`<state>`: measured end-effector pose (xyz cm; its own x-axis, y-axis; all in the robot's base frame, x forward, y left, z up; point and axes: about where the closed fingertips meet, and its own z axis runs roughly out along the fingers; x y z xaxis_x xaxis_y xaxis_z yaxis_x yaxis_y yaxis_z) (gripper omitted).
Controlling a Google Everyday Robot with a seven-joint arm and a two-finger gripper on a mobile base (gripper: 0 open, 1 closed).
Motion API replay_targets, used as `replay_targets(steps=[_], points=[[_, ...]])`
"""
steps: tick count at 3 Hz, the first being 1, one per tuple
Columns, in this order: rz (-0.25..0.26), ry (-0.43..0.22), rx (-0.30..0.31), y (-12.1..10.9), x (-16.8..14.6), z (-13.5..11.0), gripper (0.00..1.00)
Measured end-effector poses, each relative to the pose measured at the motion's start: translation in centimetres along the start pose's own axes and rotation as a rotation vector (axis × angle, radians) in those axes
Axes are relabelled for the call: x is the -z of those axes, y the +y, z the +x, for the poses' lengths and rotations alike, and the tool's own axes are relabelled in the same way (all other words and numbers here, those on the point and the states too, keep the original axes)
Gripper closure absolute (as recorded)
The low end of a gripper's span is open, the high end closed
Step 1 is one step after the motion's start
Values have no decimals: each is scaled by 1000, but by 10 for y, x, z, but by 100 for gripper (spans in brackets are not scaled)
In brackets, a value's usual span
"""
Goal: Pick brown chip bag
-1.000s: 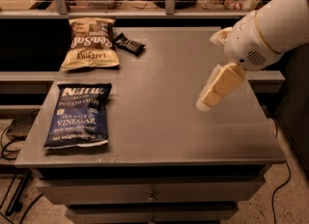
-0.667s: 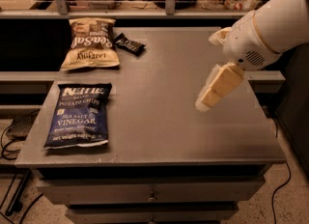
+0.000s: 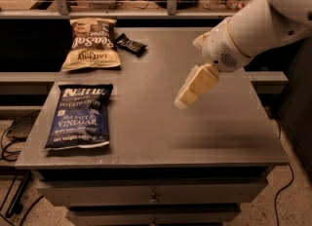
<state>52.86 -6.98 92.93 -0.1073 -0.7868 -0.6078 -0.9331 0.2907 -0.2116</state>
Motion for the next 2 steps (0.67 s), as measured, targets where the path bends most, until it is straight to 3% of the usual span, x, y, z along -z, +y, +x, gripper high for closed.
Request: replay_targets(steps=[2], points=[[-39, -116, 5, -22, -75, -53, 0]])
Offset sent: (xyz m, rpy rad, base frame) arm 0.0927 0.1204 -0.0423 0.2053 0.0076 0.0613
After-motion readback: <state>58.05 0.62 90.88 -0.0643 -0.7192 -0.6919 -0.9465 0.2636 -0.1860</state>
